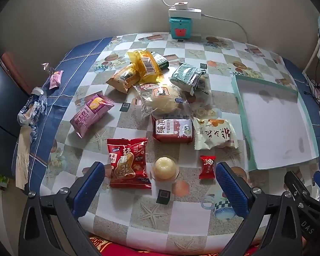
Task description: Organize snacks
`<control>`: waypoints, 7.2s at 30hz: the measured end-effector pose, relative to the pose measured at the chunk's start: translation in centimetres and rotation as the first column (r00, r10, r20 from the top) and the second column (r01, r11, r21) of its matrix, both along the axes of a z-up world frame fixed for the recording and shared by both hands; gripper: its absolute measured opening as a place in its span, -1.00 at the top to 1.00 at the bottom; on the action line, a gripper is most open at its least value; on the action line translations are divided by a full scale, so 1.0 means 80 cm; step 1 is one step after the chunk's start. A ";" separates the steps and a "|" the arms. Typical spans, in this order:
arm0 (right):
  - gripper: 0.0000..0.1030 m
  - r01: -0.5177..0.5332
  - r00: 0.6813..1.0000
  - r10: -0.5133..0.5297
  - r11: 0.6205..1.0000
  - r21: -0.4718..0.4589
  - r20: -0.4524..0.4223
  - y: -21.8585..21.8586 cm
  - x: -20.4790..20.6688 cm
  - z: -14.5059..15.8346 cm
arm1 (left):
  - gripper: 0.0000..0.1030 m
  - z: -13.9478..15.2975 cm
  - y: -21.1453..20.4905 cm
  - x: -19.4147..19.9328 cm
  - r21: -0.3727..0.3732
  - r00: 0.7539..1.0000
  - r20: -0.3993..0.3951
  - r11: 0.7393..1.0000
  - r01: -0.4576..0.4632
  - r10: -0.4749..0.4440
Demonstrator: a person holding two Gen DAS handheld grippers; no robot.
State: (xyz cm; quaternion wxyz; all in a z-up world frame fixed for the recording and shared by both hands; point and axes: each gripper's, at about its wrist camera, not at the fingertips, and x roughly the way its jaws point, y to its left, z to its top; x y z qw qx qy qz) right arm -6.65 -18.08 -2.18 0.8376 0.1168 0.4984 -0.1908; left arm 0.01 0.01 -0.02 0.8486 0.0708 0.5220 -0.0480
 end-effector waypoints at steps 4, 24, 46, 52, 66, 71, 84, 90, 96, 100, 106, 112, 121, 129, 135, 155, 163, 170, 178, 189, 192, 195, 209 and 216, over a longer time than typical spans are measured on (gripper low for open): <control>-1.00 0.006 1.000 -0.006 1.000 -0.020 0.000 0.000 0.000 0.000 | -1.00 -0.001 -0.004 -0.001 0.024 1.000 -0.001 1.000 0.000 0.000; -1.00 0.002 1.000 -0.002 1.000 -0.008 0.006 0.001 -0.001 0.003 | -1.00 -0.003 0.003 0.000 0.016 1.000 -0.008 1.000 -0.003 0.004; -1.00 0.002 1.000 -0.001 1.000 -0.011 0.004 0.002 -0.001 0.002 | -1.00 -0.003 0.001 -0.001 0.019 1.000 -0.010 1.000 -0.006 0.006; -1.00 0.002 1.000 -0.002 1.000 -0.011 0.004 0.002 -0.001 0.002 | -1.00 -0.003 0.001 -0.001 0.019 1.000 -0.010 1.000 -0.006 0.006; -1.00 0.002 1.000 -0.002 1.000 -0.012 0.004 0.002 -0.001 0.001 | -1.00 -0.003 0.001 -0.001 0.019 1.000 -0.011 1.000 -0.005 0.006; -1.00 0.001 1.000 -0.001 1.000 -0.012 0.003 0.002 -0.001 0.000 | -1.00 -0.003 0.001 0.000 0.020 1.000 -0.011 1.000 -0.006 0.006; -1.00 -0.006 1.000 0.006 1.000 -0.015 -0.004 0.005 -0.002 -0.008 | -1.00 -0.003 0.001 0.000 0.019 1.000 -0.012 1.000 -0.005 0.006; -1.00 -0.015 1.000 0.015 1.000 -0.012 -0.012 0.008 0.003 -0.006 | -1.00 -0.009 0.006 -0.001 0.007 0.999 -0.023 1.000 -0.025 0.025; -1.00 -0.054 0.998 0.054 0.998 0.020 -0.029 0.024 0.019 -0.014 | -1.00 -0.027 0.039 0.016 -0.022 0.983 -0.095 0.987 -0.158 0.155; -1.00 -0.119 0.992 0.121 0.992 0.034 -0.040 0.052 0.036 -0.024 | -1.00 -0.047 0.059 0.024 -0.046 0.962 -0.159 0.971 -0.233 0.223; -0.95 -0.207 0.975 0.211 0.976 0.061 -0.064 0.093 0.058 -0.044 | -1.00 -0.064 0.074 0.033 -0.072 0.943 -0.206 0.957 -0.281 0.261; -0.76 -0.283 0.955 0.287 0.957 0.054 -0.071 0.117 0.076 -0.056 | -0.94 -0.074 0.056 0.044 -0.090 0.953 -0.227 0.970 -0.227 0.202; -0.32 -0.354 0.930 0.360 0.932 0.081 -0.079 0.133 0.096 -0.078 | -0.48 -0.082 0.029 0.058 -0.116 0.961 -0.245 0.981 -0.159 0.127; 0.00 -0.333 0.933 0.346 0.933 0.134 -0.094 0.127 0.104 -0.093 | -0.04 -0.099 0.021 0.064 -0.152 0.950 -0.299 0.978 -0.145 0.095; 0.19 -0.335 0.932 0.350 0.932 0.140 -0.098 0.126 0.109 -0.100 | 0.23 -0.115 0.019 0.070 -0.161 0.938 -0.330 0.972 -0.169 0.108; 0.53 -0.250 0.956 0.275 0.946 0.206 -0.099 0.073 0.101 -0.100 | 0.28 -0.128 -0.005 0.072 -0.134 0.940 -0.321 0.977 -0.164 0.114; 0.53 -0.232 0.965 0.255 0.943 0.238 -0.067 0.058 0.093 -0.087 | 0.28 -0.127 -0.022 0.075 -0.119 0.947 -0.305 0.982 -0.147 0.104; 0.53 -0.232 0.967 0.251 0.939 0.255 -0.044 0.048 0.088 -0.076 | 0.29 -0.129 -0.001 0.073 -0.181 0.937 -0.324 0.964 -0.194 0.128; 0.53 -0.234 0.970 0.245 0.934 0.271 -0.005 0.046 0.086 -0.064 | 0.29 -0.114 0.015 0.065 -0.204 0.943 -0.300 0.956 -0.212 0.145; 0.53 -0.192 0.981 0.176 0.946 0.261 0.082 0.020 0.085 -0.023 | 0.29 -0.062 0.008 0.062 -0.209 0.962 -0.242 0.961 -0.182 0.130; 0.53 -0.130 0.990 0.114 0.961 0.245 0.077 -0.002 0.084 -0.017 | 0.29 -0.048 -0.020 0.069 -0.182 0.967 -0.229 0.971 -0.153 0.110; 0.53 -0.062 0.997 0.052 0.979 0.193 0.060 -0.025 0.080 -0.011 | 0.29 -0.044 -0.048 0.074 -0.177 0.970 -0.230 0.976 -0.124 0.081; 0.53 0.233 0.973 -0.231 0.969 0.080 -0.023 -0.146 0.067 -0.017 | 0.29 -0.042 -0.186 0.101 -0.134 0.976 -0.201 0.990 0.053 -0.080; 0.53 0.302 0.953 -0.300 0.951 0.067 -0.041 -0.189 0.077 -0.024 | 0.29 -0.059 -0.236 0.127 -0.134 0.972 -0.192 0.985 0.110 -0.135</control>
